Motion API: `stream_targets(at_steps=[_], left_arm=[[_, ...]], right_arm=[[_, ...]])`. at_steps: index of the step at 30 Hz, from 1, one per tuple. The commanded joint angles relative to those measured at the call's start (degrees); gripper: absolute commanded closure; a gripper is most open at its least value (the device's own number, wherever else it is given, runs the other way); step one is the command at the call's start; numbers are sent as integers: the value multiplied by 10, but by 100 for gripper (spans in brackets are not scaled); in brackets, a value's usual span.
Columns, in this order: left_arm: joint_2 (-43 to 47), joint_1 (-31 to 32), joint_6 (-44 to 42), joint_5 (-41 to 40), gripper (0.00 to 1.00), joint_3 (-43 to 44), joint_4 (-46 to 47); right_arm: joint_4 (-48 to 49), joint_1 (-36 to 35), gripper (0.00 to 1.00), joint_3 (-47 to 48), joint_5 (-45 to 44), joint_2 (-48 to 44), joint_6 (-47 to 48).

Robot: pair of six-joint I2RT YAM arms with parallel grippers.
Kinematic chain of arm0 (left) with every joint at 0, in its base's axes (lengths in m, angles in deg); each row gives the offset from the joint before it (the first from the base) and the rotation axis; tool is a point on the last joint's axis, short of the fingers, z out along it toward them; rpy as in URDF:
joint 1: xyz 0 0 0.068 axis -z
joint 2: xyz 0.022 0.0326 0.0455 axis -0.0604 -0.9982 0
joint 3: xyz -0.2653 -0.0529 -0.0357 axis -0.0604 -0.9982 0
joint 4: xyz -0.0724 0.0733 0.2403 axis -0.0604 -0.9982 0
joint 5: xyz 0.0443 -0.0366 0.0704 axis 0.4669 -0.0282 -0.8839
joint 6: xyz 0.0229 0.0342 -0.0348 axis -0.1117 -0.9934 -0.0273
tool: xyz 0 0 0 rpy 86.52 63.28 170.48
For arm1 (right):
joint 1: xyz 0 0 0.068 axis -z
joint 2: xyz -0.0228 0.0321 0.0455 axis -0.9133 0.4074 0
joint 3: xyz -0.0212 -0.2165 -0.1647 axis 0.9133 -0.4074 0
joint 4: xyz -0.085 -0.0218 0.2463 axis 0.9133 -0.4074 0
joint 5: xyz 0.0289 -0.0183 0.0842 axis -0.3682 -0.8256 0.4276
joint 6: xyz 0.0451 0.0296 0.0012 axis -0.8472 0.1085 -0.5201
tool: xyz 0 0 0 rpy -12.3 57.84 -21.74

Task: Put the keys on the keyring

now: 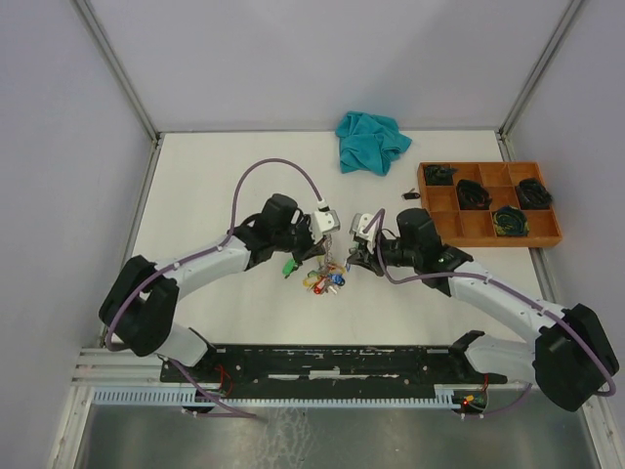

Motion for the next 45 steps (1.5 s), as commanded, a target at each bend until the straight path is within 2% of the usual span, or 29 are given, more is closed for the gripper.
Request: stream_targets(at_steps=[1,8,11,25,45], left_arm=[[25,12,6,-8,97,3,14],[91,17,-53,51,97,-62,71],[100,25,-77,67,97,-75,74],[112,33,-119,87,97,-104,96],[122,32,-197,108,97,-140,111]], right_arm=[[43,-1,99,-5,2,15,-12],[64,-2,99,-4,34,55,-16],[87,-2,99,-7,47,70,-21],[77,-1,99,11,122,101,-12],[44,-12,99,20,117,104,22]])
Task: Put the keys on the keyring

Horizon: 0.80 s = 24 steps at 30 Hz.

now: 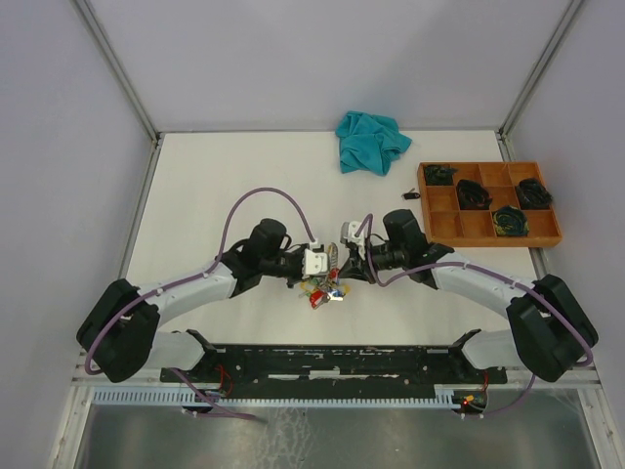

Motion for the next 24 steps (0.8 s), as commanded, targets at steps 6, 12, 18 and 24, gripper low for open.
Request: stream_targets(at_steps=[6,12,18,24], left_arm=[[21,3,-43,15,97,-6,29],[15,2,-34,29,97,-1,28],[11,2,-33,33,97,4,24],[8,3,-32,36,97,6,20]], right_arm=[[-9,-20,99,27,-14,-5,28],[-7,-29,99,26,-36,-10,31],[-3,-31,99,26,-41,-15,30],[7,-32,99,25,-30,-21,24]])
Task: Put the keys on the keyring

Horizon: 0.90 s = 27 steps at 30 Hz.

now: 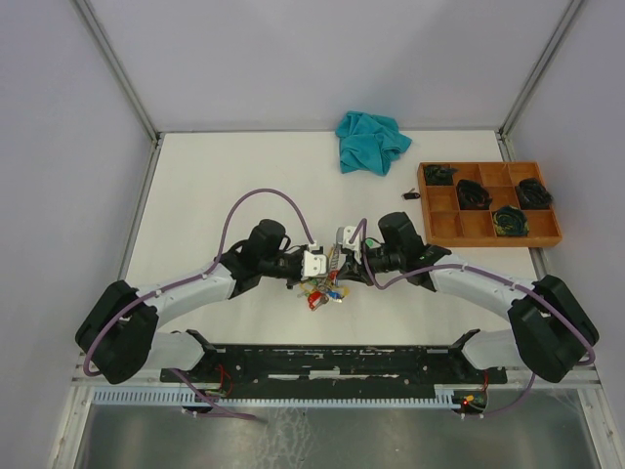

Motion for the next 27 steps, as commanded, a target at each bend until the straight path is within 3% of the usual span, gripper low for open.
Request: stream_targets(at_steps=[1,27], left_arm=[[1,3,-19,26,97,14,19],[-5,3,-5,17,97,21,16]], right_arm=[[21,-3,99,23,13,-20,0],[-12,-5,99,29,-3,-17,14]])
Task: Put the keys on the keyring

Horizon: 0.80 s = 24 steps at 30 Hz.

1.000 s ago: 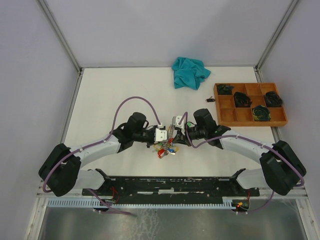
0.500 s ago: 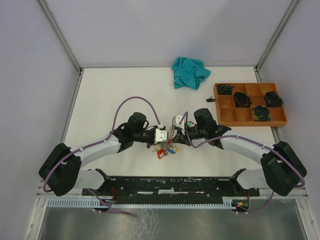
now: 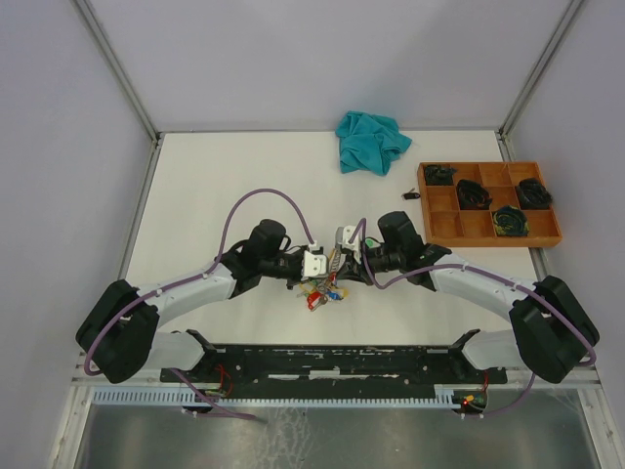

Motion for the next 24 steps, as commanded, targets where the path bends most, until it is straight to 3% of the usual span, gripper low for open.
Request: stream_targets(at_steps=[1,24], left_arm=[[-2,3,-6,6,97,21,17],[-6,3,5,17,97,27,15]], right_arm=[[-12,-3,99,22,-8,-14,12],[2,-4,99,27,13,-13,13]])
